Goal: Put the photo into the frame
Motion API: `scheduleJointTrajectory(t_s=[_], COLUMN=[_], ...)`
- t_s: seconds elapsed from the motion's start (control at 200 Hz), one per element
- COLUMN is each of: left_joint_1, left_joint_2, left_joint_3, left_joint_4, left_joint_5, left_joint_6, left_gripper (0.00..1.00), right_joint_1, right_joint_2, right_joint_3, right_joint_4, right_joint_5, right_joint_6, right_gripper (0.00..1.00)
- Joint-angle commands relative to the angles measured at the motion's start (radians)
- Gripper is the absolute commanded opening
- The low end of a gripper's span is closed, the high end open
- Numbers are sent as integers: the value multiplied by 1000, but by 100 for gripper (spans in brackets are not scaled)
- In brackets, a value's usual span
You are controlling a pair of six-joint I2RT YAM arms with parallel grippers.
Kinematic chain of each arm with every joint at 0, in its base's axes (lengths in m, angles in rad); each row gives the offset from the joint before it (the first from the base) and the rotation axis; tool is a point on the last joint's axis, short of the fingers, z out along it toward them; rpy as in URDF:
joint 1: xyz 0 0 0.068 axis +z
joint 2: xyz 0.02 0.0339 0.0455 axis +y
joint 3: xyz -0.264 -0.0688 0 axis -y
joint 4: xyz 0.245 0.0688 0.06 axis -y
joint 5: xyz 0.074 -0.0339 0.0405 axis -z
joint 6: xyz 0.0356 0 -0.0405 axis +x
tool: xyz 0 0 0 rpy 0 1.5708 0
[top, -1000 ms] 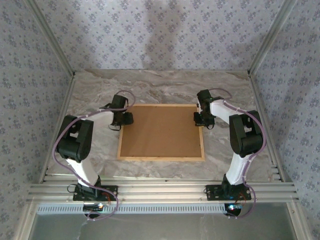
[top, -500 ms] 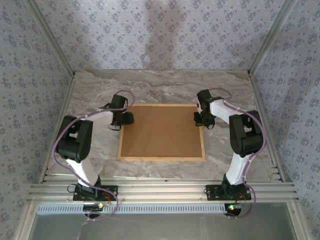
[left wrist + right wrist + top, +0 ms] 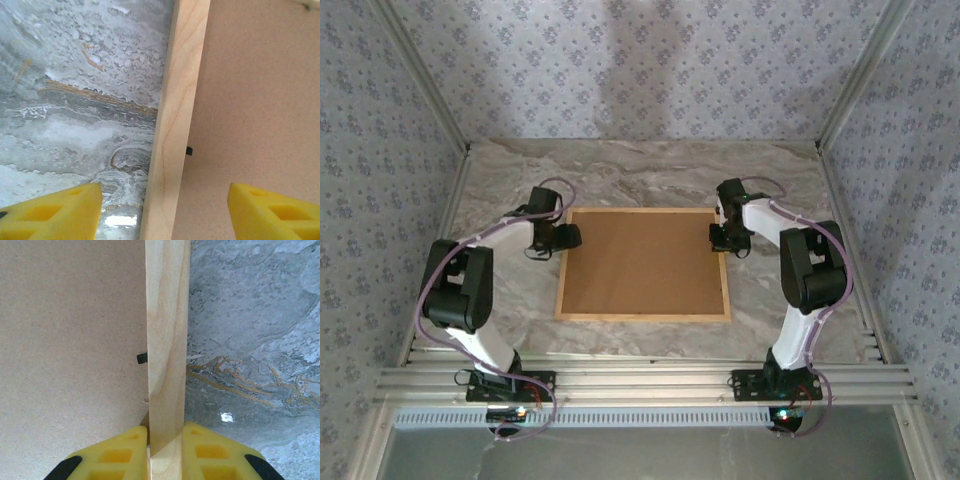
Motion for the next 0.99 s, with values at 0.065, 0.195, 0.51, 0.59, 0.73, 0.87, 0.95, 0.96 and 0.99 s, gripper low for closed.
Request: scheduleJointTrajectory(t_s=[0.065, 0.195, 0.51, 0.59, 0.73, 0.87, 0.95, 0.96, 0.99], left_joint_1=[14, 16, 25, 26, 31, 38, 42, 42, 42], left_joint_2=[-20, 4, 46, 49, 28, 22, 38, 39, 44], left_joint_3=[14, 30, 47, 52, 60, 67, 74, 75, 76], left_joint_4=[-35, -53, -48, -49, -46, -39, -42, -40, -42], left_joint_5=[-5, -21, -21, -20, -17, -19, -19, -19, -17], left_joint_6=[5, 25, 41, 42, 37, 37, 40, 40, 39], left_gripper=[63, 53, 42, 41, 43, 44, 43, 43, 43], right_joint_1=[14, 13, 13, 13, 13, 13, 13, 13, 13], right_joint_2=[50, 50, 53, 53, 55, 56, 56, 56, 56], right_joint_3=[-36, -39, -33, -30, -30, -30, -30, -30, -30], right_joint_4=[-4, -3, -6, -9, -11, -11, -12, -12, -12], right_joint_5=[-49, -50, -52, -52, -51, -54, -53, -53, -53], right_joint_6=[-22, -23, -25, -25, -27, -28, -29, -29, -29], right_gripper=[19, 19, 19, 19, 19, 19, 19, 19, 19])
